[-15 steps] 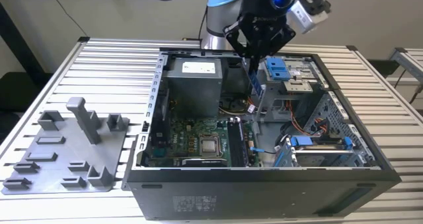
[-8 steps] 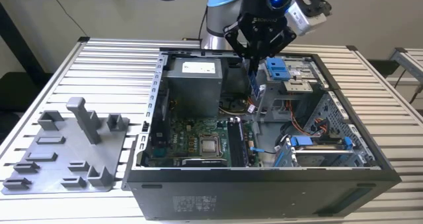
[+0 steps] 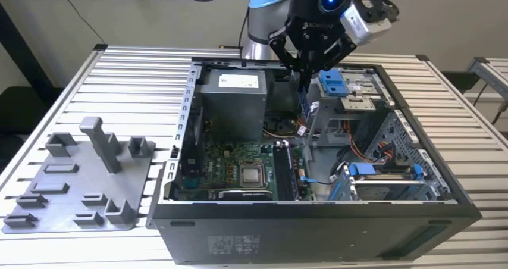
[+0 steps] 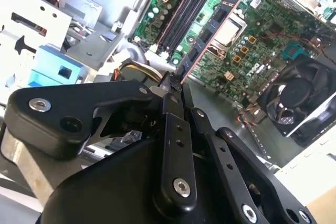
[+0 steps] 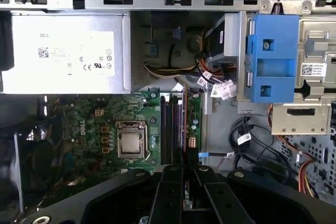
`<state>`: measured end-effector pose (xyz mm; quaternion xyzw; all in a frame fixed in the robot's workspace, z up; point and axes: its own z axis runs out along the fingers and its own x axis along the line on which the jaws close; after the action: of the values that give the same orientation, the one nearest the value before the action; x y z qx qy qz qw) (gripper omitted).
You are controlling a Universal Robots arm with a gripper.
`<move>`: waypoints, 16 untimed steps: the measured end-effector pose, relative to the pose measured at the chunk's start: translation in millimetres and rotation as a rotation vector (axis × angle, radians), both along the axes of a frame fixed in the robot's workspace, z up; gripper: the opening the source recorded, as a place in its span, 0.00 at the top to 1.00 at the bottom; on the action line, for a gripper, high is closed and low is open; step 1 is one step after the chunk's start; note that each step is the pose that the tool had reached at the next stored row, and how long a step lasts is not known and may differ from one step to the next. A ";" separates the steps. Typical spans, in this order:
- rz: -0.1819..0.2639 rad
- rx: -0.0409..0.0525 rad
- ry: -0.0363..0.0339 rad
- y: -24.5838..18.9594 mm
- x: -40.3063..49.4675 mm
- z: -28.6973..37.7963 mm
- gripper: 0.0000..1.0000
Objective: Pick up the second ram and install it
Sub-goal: 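Insert the second ram into the second slot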
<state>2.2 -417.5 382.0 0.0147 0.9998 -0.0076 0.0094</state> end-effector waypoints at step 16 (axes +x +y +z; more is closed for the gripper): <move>0.000 0.0118 0.0276 -21.5 6.0 -3.0 0.86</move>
<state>8.1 -439.0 379.0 0.0146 0.9999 -0.0019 -0.0045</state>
